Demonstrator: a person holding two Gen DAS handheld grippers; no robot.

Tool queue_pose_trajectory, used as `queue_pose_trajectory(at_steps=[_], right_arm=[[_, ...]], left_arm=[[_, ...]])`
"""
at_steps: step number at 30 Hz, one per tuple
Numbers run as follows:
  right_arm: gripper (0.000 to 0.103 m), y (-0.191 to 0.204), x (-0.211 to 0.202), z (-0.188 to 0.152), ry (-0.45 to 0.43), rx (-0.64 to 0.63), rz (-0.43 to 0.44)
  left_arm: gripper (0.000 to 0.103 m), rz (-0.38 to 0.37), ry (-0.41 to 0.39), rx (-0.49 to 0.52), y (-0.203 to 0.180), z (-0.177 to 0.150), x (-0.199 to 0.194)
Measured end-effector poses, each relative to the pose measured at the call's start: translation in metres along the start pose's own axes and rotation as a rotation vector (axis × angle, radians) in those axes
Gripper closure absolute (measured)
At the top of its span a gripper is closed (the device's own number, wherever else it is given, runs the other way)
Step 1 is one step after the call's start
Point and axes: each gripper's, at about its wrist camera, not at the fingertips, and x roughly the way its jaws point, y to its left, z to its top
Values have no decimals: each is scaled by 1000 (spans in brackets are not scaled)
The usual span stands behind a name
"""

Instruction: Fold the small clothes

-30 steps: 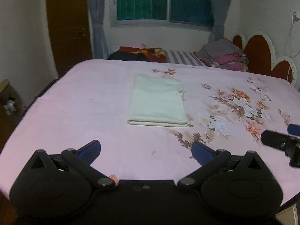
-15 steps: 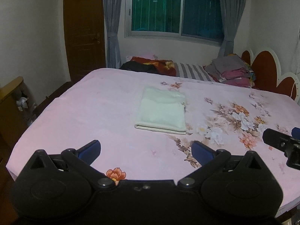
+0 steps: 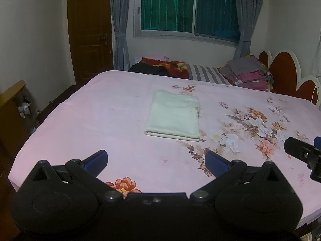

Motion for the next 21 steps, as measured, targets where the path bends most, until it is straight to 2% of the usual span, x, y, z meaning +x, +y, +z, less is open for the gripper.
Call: queue_pose_trajectory(at_steps=[21], right_arm=[[0,8,8,-3,12,-1,0]], left_arm=[[0,1,29,-8,9,1,11]])
